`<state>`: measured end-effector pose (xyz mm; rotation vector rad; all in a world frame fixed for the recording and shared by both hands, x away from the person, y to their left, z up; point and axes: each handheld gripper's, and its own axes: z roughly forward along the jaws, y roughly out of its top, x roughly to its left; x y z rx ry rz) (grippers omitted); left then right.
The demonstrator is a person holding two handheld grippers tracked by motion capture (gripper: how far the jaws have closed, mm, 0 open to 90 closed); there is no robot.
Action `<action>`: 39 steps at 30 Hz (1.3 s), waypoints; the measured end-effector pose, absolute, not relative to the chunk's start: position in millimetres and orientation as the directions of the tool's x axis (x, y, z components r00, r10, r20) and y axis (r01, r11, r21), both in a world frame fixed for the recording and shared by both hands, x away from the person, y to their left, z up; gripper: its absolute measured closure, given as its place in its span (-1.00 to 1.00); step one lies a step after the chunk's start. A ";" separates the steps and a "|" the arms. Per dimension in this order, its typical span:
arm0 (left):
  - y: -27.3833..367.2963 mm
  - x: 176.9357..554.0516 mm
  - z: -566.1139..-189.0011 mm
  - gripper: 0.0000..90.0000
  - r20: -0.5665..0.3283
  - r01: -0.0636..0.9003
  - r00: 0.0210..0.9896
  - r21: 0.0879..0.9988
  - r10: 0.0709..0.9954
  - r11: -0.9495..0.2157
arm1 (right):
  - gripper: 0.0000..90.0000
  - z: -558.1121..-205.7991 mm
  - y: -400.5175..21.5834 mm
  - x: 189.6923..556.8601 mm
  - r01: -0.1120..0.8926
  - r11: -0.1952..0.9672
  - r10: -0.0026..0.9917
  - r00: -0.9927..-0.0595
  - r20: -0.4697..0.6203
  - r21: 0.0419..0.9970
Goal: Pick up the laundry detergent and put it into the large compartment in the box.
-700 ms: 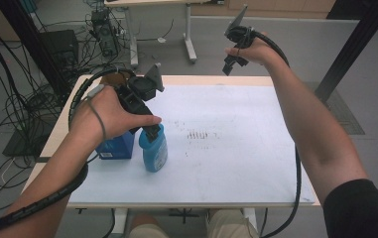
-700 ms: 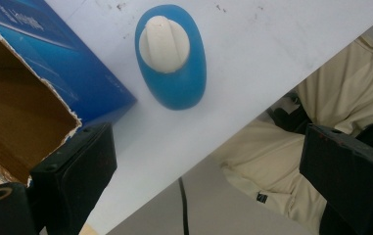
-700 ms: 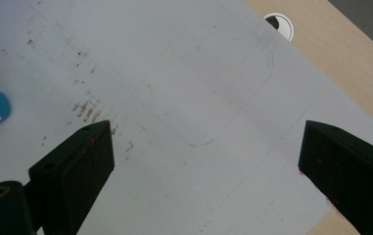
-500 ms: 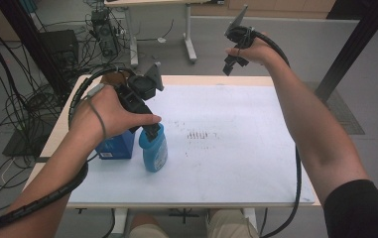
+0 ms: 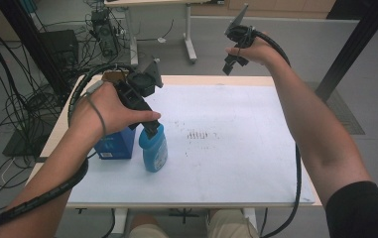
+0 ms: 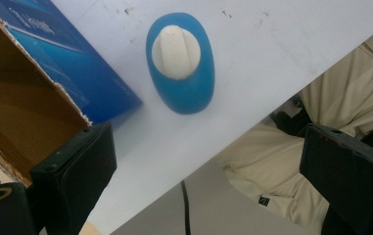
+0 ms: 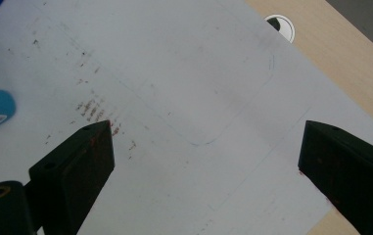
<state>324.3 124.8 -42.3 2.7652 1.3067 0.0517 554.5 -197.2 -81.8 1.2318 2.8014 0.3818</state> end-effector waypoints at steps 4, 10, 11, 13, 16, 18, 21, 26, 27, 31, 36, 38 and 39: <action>125.0 325.0 -42.6 -0.84 -0.007 0.769 0.636 0.090 0.772 -0.633 | -0.86 -81.5 -198.4 554.6 0.719 0.649 0.733 -0.678 0.047 0.247; 125.5 325.4 -42.3 -0.84 -0.006 0.770 0.634 0.096 0.773 -0.631 | -0.86 -81.6 -198.0 554.6 0.719 0.651 0.733 -0.679 0.045 0.245; 125.5 325.4 -42.3 -0.84 -0.006 0.770 0.634 0.096 0.773 -0.631 | -0.86 -81.5 -197.7 554.2 0.719 0.650 0.733 -0.678 0.046 0.246; 125.5 325.0 -41.0 -0.84 0.003 0.766 0.636 0.109 0.771 -0.633 | -0.86 -81.3 -197.2 553.7 0.716 0.653 0.731 -0.681 0.044 0.247; 125.7 325.1 -39.9 -0.83 0.010 0.768 0.633 0.118 0.774 -0.629 | -0.86 -81.1 -197.3 553.5 0.715 0.654 0.729 -0.683 0.045 0.247; 125.9 327.1 -39.1 -0.83 0.006 0.769 0.633 0.117 0.774 -0.629 | -0.86 -80.4 -197.6 553.1 0.716 0.653 0.731 -0.681 0.045 0.248; 125.3 329.6 -37.7 -0.84 0.011 0.768 0.632 0.119 0.775 -0.629 | -0.86 -79.3 -199.4 552.6 0.718 0.650 0.733 -0.679 0.044 0.249; 125.7 338.6 -36.1 -0.84 0.012 0.774 0.625 0.117 0.780 -0.622 | -0.86 -78.5 -200.0 551.6 0.716 0.653 0.732 -0.681 0.041 0.248; 125.8 341.9 -36.0 -0.84 0.013 0.778 0.620 0.119 0.784 -0.617 | -0.86 -78.2 -200.2 551.3 0.715 0.654 0.731 -0.682 0.039 0.248; 124.4 347.1 -36.1 -0.84 0.009 0.781 0.618 0.116 0.786 -0.614 | -0.86 -77.1 -201.6 550.4 0.718 0.649 0.734 -0.678 0.042 0.252; 122.3 355.1 -37.8 -0.84 0.005 0.785 0.612 0.110 0.791 -0.609 | -0.86 -75.4 -204.5 548.9 0.719 0.647 0.735 -0.676 0.041 0.255; 124.4 360.4 -40.7 -0.84 -0.006 0.793 0.603 0.115 0.798 -0.599 | -0.86 -74.7 -205.0 547.9 0.716 0.648 0.734 -0.678 0.039 0.258; 125.0 362.1 -41.9 -0.84 -0.009 0.795 0.601 0.117 0.799 -0.596 | -0.86 -74.5 -205.2 547.6 0.715 0.650 0.732 -0.680 0.038 0.259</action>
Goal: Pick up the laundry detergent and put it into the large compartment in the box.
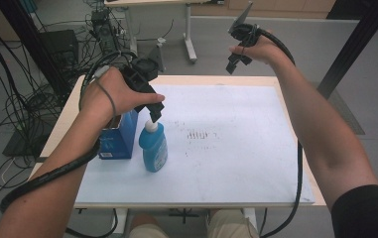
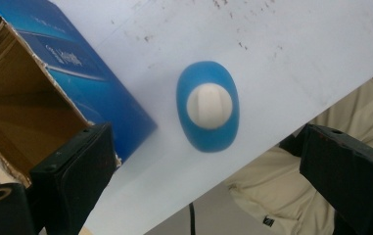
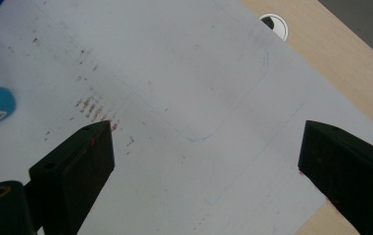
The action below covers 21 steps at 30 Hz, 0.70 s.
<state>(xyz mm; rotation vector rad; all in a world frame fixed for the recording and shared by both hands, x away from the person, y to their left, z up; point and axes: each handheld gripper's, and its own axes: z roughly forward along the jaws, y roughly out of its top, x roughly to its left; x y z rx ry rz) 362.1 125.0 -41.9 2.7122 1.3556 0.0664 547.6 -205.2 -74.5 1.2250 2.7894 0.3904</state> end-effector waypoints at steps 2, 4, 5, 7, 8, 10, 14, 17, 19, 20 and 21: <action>125.8 363.9 -43.1 -0.84 -0.014 0.796 0.598 0.119 0.801 -0.593 | -0.86 -74.2 -205.3 547.3 0.714 0.650 0.732 -0.680 0.037 0.259; 125.7 367.1 -45.8 -0.84 -0.020 0.799 0.595 0.118 0.803 -0.590 | -0.86 -73.7 -205.8 546.6 0.715 0.649 0.733 -0.679 0.038 0.262; 125.7 367.1 -45.8 -0.84 -0.020 0.799 0.595 0.118 0.803 -0.590 | -0.86 -73.7 -205.8 546.6 0.715 0.649 0.733 -0.679 0.038 0.262; 125.1 368.5 -47.8 -0.84 -0.022 0.802 0.592 0.120 0.806 -0.586 | -0.86 -73.7 -205.5 546.4 0.716 0.647 0.735 -0.678 0.038 0.260; 124.9 369.2 -48.6 -0.84 -0.024 0.802 0.592 0.119 0.806 -0.585 | -0.86 -74.1 -205.2 546.4 0.715 0.649 0.733 -0.679 0.038 0.260; 125.3 370.9 -52.1 -0.84 -0.031 0.804 0.589 0.124 0.808 -0.581 | -0.86 -74.1 -204.7 546.2 0.714 0.650 0.732 -0.680 0.037 0.259; 126.0 375.1 -60.9 -0.84 -0.044 0.811 0.581 0.119 0.813 -0.573 | -0.86 -74.3 -203.5 545.7 0.710 0.654 0.729 -0.684 0.035 0.260; 128.1 377.2 -68.0 -0.84 -0.054 0.814 0.577 0.120 0.815 -0.568 | -0.87 -75.3 -202.4 546.5 0.711 0.655 0.728 -0.684 0.035 0.256; 129.1 378.9 -73.7 -0.84 -0.056 0.816 0.574 0.116 0.817 -0.566 | -0.87 -75.8 -201.5 547.0 0.710 0.658 0.727 -0.686 0.033 0.252; 129.1 378.9 -73.7 -0.84 -0.056 0.816 0.574 0.116 0.817 -0.566 | -0.87 -75.8 -201.5 547.0 0.710 0.658 0.727 -0.686 0.033 0.252; 128.9 379.6 -76.9 -0.84 -0.056 0.818 0.572 0.113 0.819 -0.564 | -0.87 -76.4 -201.0 547.3 0.711 0.657 0.728 -0.685 0.034 0.251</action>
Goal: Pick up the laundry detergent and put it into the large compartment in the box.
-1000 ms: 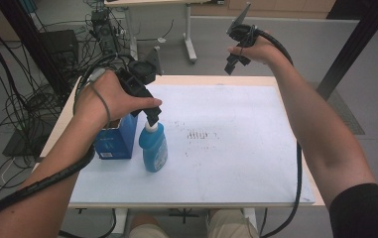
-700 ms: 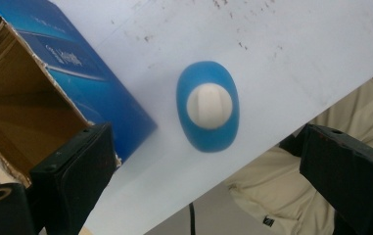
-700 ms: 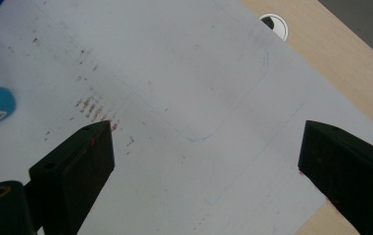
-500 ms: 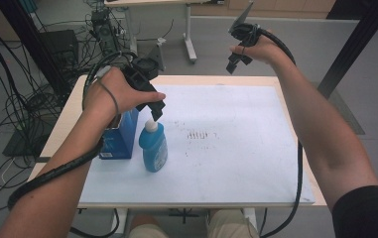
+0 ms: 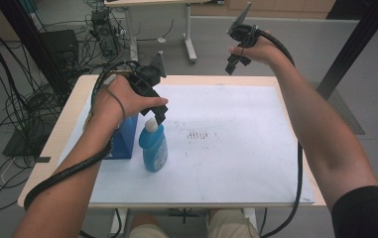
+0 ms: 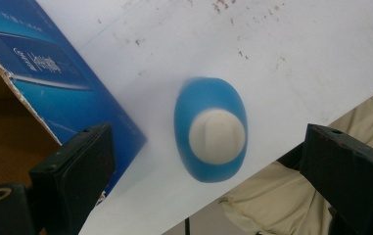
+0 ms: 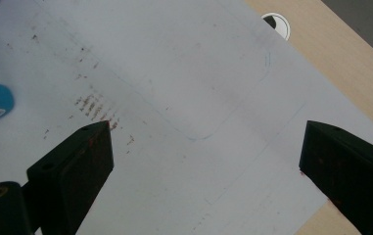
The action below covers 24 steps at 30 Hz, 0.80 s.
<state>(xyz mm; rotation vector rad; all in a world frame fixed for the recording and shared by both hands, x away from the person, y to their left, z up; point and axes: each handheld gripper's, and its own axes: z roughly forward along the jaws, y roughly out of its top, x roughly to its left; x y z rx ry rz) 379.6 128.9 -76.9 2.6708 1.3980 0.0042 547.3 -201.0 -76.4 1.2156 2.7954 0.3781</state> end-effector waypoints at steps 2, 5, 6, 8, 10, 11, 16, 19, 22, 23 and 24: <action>129.1 380.3 -78.9 -0.84 -0.060 0.818 0.572 0.113 0.818 -0.563 | -0.87 -76.8 -200.9 547.5 0.709 0.659 0.726 -0.686 0.034 0.251; 128.5 382.8 -85.3 -0.85 -0.067 0.818 0.573 0.108 0.817 -0.565 | -0.87 -78.6 -199.6 548.0 0.710 0.658 0.727 -0.686 0.036 0.249; 128.5 382.8 -85.3 -0.85 -0.067 0.818 0.573 0.108 0.817 -0.565 | -0.87 -78.6 -199.6 548.0 0.710 0.658 0.727 -0.686 0.036 0.249; 129.5 384.8 -91.1 -0.85 -0.076 0.818 0.573 0.107 0.816 -0.565 | -0.87 -80.0 -199.0 548.2 0.711 0.659 0.727 -0.686 0.036 0.244; 129.7 385.1 -92.4 -0.85 -0.077 0.819 0.572 0.106 0.817 -0.564 | -0.87 -80.4 -199.1 548.4 0.711 0.660 0.727 -0.686 0.035 0.243; 130.0 385.3 -96.1 -0.85 -0.080 0.821 0.570 0.107 0.818 -0.561 | -0.87 -80.8 -199.5 548.5 0.713 0.658 0.728 -0.685 0.036 0.242; 129.6 386.6 -104.3 -0.85 -0.090 0.817 0.576 0.100 0.812 -0.568 | -0.87 -82.2 -199.6 548.0 0.714 0.657 0.729 -0.683 0.036 0.241; 129.7 386.4 -107.0 -0.85 -0.094 0.817 0.576 0.100 0.812 -0.568 | -0.87 -83.0 -198.9 548.2 0.713 0.659 0.728 -0.685 0.036 0.239; 129.8 386.6 -110.4 -0.85 -0.095 0.816 0.578 0.096 0.810 -0.571 | -0.87 -83.7 -198.5 548.3 0.712 0.661 0.726 -0.687 0.037 0.238; 130.1 386.2 -112.0 -0.85 -0.096 0.818 0.574 0.096 0.813 -0.567 | -0.87 -83.7 -198.5 548.3 0.712 0.661 0.726 -0.687 0.037 0.238; 130.2 386.2 -112.8 -0.85 -0.097 0.820 0.573 0.095 0.814 -0.565 | -0.87 -84.0 -198.0 548.3 0.711 0.661 0.725 -0.687 0.038 0.238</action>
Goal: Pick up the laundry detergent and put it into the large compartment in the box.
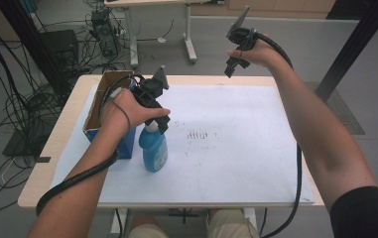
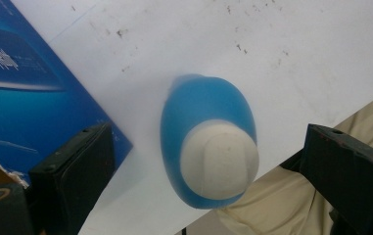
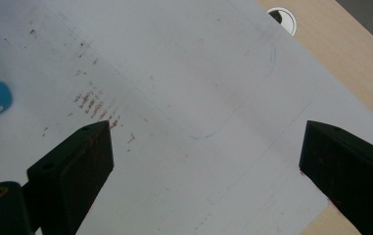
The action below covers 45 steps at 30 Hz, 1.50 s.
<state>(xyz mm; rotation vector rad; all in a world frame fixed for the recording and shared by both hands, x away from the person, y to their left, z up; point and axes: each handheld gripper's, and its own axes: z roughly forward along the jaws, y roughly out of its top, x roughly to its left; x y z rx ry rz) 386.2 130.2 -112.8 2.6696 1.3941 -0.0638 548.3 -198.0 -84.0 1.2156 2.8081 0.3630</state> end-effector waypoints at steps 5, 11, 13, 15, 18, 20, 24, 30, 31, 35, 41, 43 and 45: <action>131.0 388.0 -121.6 -0.85 -0.106 0.822 0.570 0.083 0.815 -0.564 | -0.87 -85.0 -197.3 548.2 0.710 0.663 0.724 -0.689 0.038 0.238; 130.6 388.5 -129.6 -0.85 -0.108 0.825 0.565 0.079 0.818 -0.560 | -0.87 -85.8 -195.2 548.3 0.708 0.666 0.722 -0.691 0.036 0.232; 130.5 389.6 -132.3 -0.85 -0.114 0.825 0.565 0.074 0.817 -0.560 | -0.87 -85.7 -195.1 547.9 0.706 0.668 0.720 -0.693 0.036 0.235; 130.0 390.3 -134.9 -0.85 -0.119 0.825 0.564 0.071 0.817 -0.560 | -0.87 -85.6 -194.9 547.8 0.706 0.668 0.720 -0.693 0.036 0.234; 128.4 390.8 -137.3 -0.85 -0.117 0.824 0.567 0.069 0.816 -0.563 | -0.87 -85.8 -194.8 548.0 0.707 0.668 0.721 -0.692 0.036 0.232; 127.2 391.4 -138.7 -0.85 -0.116 0.823 0.568 0.064 0.815 -0.564 | -0.87 -86.2 -194.9 548.4 0.707 0.668 0.721 -0.692 0.037 0.231; 125.2 391.1 -142.3 -0.85 -0.110 0.824 0.566 0.059 0.817 -0.563 | -0.87 -86.7 -195.3 548.8 0.708 0.667 0.721 -0.692 0.038 0.231; 122.5 389.3 -148.2 -0.85 -0.100 0.824 0.566 0.052 0.818 -0.564 | -0.88 -86.9 -195.4 548.7 0.708 0.668 0.721 -0.692 0.036 0.229; 122.2 389.3 -149.4 -0.85 -0.102 0.824 0.567 0.052 0.818 -0.565 | -0.87 -86.9 -195.4 548.9 0.708 0.668 0.721 -0.692 0.038 0.228; 120.3 389.2 -152.2 -0.85 -0.102 0.822 0.569 0.050 0.816 -0.567 | -0.88 -86.9 -195.1 548.6 0.707 0.668 0.720 -0.693 0.036 0.230; 118.8 388.7 -154.5 -0.85 -0.100 0.822 0.570 0.053 0.816 -0.567 | -0.88 -87.4 -194.8 548.7 0.706 0.669 0.719 -0.694 0.038 0.233; 118.1 388.8 -154.9 -0.85 -0.099 0.821 0.570 0.050 0.815 -0.568 | -0.88 -87.7 -194.9 549.1 0.706 0.670 0.719 -0.694 0.037 0.231; 117.4 388.8 -156.3 -0.85 -0.098 0.822 0.569 0.049 0.816 -0.567 | -0.88 -87.8 -194.8 549.1 0.706 0.669 0.719 -0.694 0.037 0.231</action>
